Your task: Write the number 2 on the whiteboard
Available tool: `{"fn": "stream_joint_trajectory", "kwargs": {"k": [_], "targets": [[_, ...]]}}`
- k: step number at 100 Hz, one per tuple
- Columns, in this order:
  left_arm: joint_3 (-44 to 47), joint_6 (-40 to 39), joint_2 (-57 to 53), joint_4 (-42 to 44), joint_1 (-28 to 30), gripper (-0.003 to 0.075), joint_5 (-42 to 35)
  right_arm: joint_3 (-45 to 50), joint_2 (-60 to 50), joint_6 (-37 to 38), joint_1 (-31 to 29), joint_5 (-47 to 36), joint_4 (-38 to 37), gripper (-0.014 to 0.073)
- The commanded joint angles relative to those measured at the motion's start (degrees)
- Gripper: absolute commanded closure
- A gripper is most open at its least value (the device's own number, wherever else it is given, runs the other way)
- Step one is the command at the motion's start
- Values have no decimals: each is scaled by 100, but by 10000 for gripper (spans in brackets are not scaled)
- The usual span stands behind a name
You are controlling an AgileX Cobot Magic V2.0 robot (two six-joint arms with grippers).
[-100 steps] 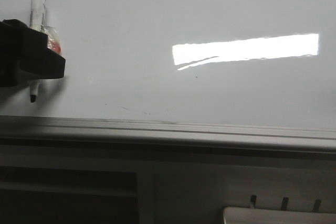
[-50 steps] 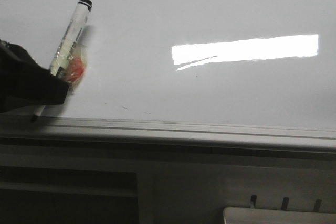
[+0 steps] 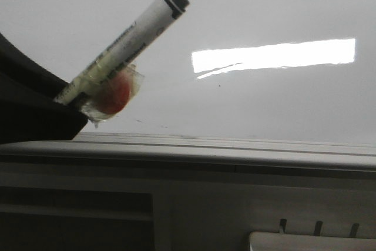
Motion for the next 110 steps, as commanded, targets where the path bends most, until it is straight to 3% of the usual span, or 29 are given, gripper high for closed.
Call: {"fn": "stream_joint_trajectory", "kwargs": {"k": [1,27,49,85,110], "targets": [[-135,-47,-76,522,-202,741,-371,-232,435,-488,300,-366,278,361],[-135,-47,-76,581,-298,741,-470,-708,1717,-984,1100,-474,560,359],[-135,-47,-76,581,-298,741,-513,-1224,2568,-1249,1695,-1024,781,359],[-135,-47,-76,581,-298,741,-513,-1789,3681,-1249,2111,-1136,807,359],[-135,-47,-76,581,-298,741,-513,-1804,3869,-1249,2174,-1203,867,362]]}}
